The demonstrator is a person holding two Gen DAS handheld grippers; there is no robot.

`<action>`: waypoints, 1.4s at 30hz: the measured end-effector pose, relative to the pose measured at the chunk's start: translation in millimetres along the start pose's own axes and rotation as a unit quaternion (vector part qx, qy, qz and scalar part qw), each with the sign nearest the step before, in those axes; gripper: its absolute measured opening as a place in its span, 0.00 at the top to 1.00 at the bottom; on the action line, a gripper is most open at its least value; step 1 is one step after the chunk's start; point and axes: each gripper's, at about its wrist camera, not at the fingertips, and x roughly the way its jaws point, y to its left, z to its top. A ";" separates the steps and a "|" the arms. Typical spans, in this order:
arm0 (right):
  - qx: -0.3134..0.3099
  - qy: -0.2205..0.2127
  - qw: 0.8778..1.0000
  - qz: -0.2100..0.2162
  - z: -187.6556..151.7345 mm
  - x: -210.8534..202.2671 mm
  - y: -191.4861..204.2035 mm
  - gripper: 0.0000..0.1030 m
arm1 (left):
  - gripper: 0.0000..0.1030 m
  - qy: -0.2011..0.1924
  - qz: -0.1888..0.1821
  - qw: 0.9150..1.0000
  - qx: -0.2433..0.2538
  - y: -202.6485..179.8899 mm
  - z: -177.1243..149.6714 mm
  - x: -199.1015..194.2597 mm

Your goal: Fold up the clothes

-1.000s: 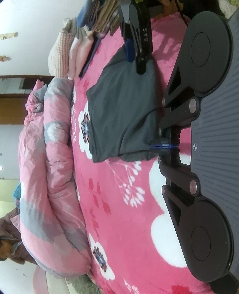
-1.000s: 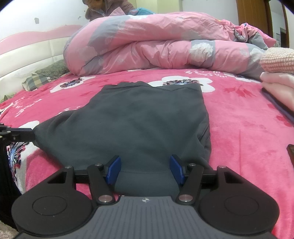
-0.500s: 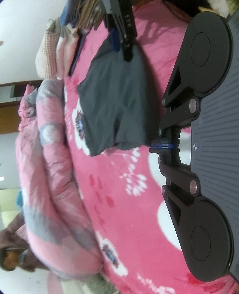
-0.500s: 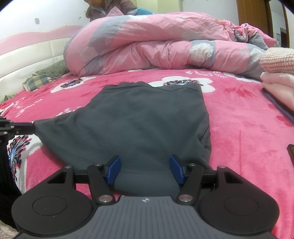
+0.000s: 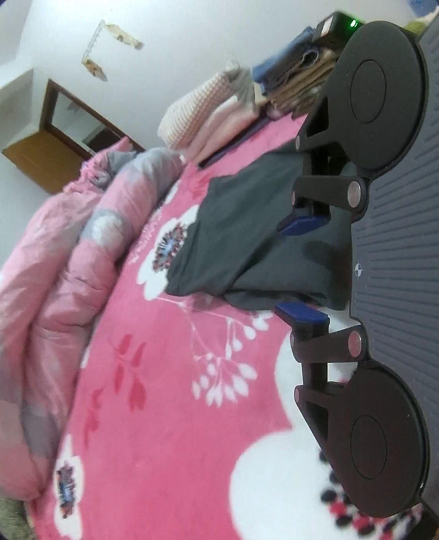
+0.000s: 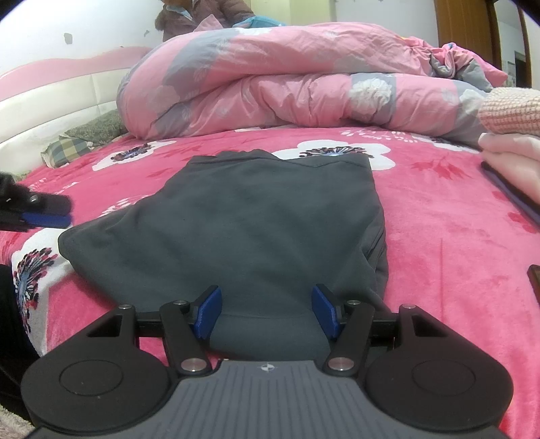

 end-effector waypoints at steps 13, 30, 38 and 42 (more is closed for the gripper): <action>0.000 0.002 1.000 0.000 0.7 -1.0 0.5 0.38 | 1.00 -0.004 -0.018 0.993 -0.117 34.4 -20.0 -0.7; -0.107 0.012 0.993 0.054 100.3 29.9 70.6 0.39 | 1.00 -0.046 -0.052 0.992 -0.109 44.5 -37.8 -1.9; -0.202 0.037 0.977 0.052 151.2 111.7 119.0 0.52 | 1.00 -0.062 -0.083 0.988 -0.113 54.9 -43.8 -1.3; -0.274 0.059 0.956 0.092 169.9 137.2 116.9 0.52 | 1.00 -0.064 -0.095 0.988 -0.103 58.1 -44.4 -1.3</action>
